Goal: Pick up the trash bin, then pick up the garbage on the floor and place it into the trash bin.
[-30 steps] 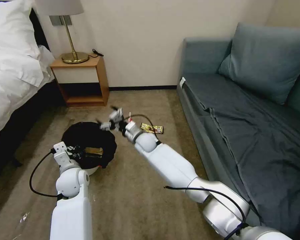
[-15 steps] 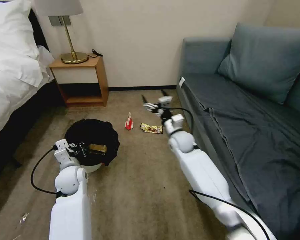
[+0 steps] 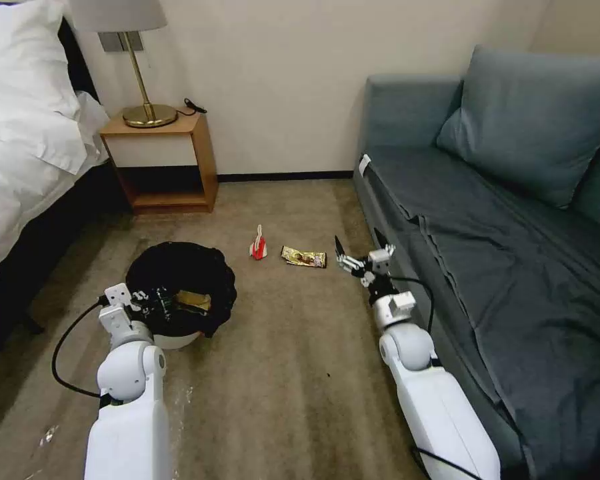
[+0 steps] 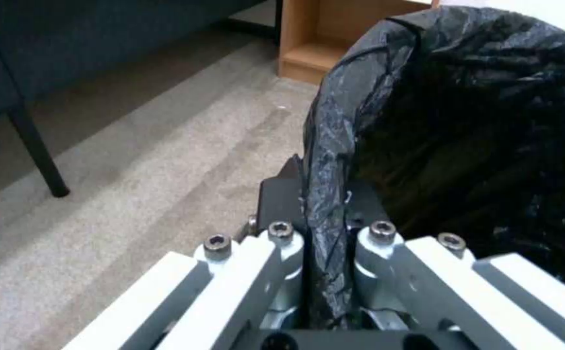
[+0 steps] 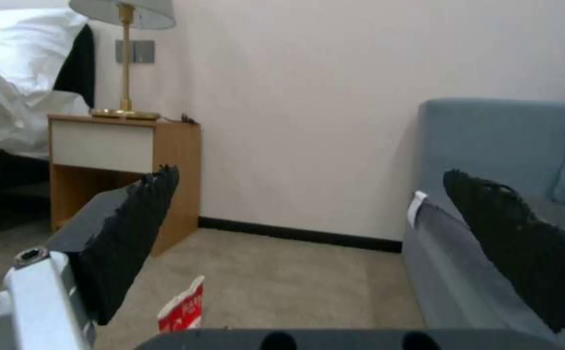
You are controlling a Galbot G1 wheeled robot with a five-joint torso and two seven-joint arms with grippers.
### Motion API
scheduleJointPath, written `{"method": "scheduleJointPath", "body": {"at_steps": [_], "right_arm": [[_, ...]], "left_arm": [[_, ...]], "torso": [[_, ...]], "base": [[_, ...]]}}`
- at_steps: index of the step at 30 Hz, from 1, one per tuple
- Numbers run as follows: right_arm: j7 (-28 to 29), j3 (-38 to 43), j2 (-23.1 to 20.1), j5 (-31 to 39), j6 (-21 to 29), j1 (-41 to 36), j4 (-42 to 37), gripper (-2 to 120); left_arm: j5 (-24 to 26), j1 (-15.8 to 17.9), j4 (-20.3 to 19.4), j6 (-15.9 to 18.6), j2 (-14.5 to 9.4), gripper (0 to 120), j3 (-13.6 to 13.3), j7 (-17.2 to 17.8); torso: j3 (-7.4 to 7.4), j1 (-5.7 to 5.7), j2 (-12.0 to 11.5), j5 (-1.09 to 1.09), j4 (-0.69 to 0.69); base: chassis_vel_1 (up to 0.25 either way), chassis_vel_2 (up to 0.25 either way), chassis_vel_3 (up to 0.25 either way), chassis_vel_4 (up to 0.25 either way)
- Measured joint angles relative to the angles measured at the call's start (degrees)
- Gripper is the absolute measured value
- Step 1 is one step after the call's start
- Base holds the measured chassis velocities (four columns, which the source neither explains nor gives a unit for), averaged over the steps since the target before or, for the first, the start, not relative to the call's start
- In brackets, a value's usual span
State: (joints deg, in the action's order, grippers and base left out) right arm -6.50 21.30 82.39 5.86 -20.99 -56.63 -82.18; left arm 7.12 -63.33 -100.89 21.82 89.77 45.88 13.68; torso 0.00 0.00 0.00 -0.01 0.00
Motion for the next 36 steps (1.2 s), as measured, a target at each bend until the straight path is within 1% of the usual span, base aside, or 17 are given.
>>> {"method": "scheduleJointPath", "body": {"at_steps": [6,20,23,25,26,27,30,36], "right_arm": [[-0.8,1.2,0.5,-0.4,-1.2,-0.8,1.0,100],[-2.1,2.4,0.8,-0.1,-1.7,-1.4,1.6,100],[-2.3,2.6,0.8,0.0,-1.8,-1.5,1.7,100],[-2.7,2.9,0.8,0.0,-1.9,-1.7,1.7,100],[-2.7,2.9,0.8,0.0,-1.9,-1.7,1.7,100],[-2.8,3.0,0.8,0.1,-1.9,-1.7,1.7,100],[-2.9,3.2,0.8,0.2,-2.0,-1.7,1.7,100],[-3.4,3.6,0.8,0.5,-2.1,-1.6,2.0,100]], "left_arm": [[0.0,-0.1,0.1,-0.2,0.1,4,-0.2,0.0],[0.0,-0.2,0.1,-0.1,-0.1,4,-0.4,-0.1],[-0.1,-0.5,0.1,0.5,-0.5,4,-0.7,-1.0],[-0.5,-0.8,0.1,1.2,-1.2,4,-0.7,-3.0],[-0.5,-0.8,0.1,1.2,-1.2,4,-0.7,-3.0],[-0.6,-0.9,0.1,1.4,-1.6,4,-0.7,-3.7],[-0.7,-1.2,0.3,1.5,-2.1,4,-0.8,-4.5],[-0.9,-1.2,0.4,1.5,-2.1,4,-0.8,-4.5]], "torso": [[0.00,0.00,0.0,0.01,0.00],[0.00,0.00,0.0,0.01,0.00],[0.00,0.00,0.0,0.01,0.00],[0.00,0.00,0.0,0.01,0.00],[0.00,0.00,0.0,0.01,0.00],[0.00,0.00,0.0,0.01,0.00],[0.00,0.00,0.0,0.01,0.00],[0.00,0.00,0.0,0.01,0.00]], "base": [[0.000,0.000,0.000,0.000],[0.000,0.000,0.000,0.000],[0.000,0.000,0.000,0.000],[0.000,0.000,0.000,0.000],[0.000,0.000,0.000,0.000],[0.000,0.000,0.000,0.000],[0.000,0.000,0.000,0.000],[0.000,0.000,0.000,0.000]]}}
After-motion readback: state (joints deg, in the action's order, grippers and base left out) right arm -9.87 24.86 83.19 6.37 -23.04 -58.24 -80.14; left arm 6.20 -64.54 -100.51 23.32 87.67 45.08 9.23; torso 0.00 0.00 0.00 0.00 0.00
